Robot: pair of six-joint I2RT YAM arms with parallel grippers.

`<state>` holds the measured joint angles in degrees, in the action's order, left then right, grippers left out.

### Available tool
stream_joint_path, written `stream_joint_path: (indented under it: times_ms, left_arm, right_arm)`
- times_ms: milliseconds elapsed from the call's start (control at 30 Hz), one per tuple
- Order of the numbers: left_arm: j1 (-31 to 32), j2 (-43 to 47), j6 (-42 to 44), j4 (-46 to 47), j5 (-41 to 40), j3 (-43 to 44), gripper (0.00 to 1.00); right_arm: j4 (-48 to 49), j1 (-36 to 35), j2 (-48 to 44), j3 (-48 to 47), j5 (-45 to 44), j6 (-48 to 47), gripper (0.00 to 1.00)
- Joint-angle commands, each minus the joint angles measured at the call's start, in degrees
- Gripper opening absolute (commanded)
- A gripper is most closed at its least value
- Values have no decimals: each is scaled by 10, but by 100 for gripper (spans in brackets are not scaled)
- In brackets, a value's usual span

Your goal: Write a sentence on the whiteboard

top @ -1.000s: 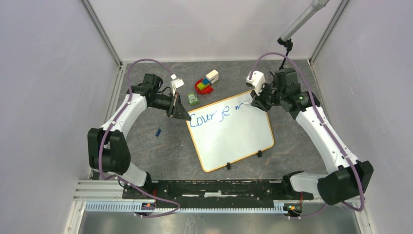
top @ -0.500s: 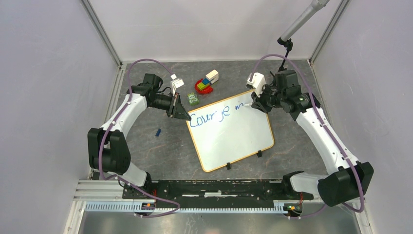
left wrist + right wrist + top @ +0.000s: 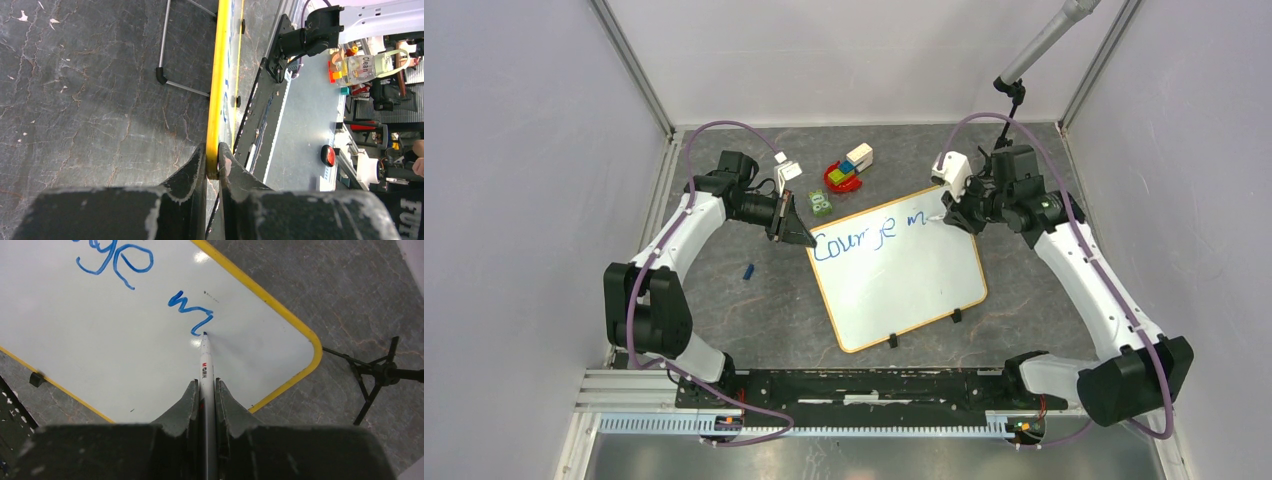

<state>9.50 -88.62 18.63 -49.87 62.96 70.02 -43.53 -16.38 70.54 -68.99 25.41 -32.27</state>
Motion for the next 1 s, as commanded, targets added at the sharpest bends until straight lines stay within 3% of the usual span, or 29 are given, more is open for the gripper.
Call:
stream_joint_path:
  times_ms: [0,967]
  left_arm:
    - [5,-4,9,5,-12,11,2]
    - [5,-6,12,5,-13,9,2]
  right_arm:
    - [-3,2,11,-57,-4,-3,0]
    - [35,2,41,-73,13,16,0]
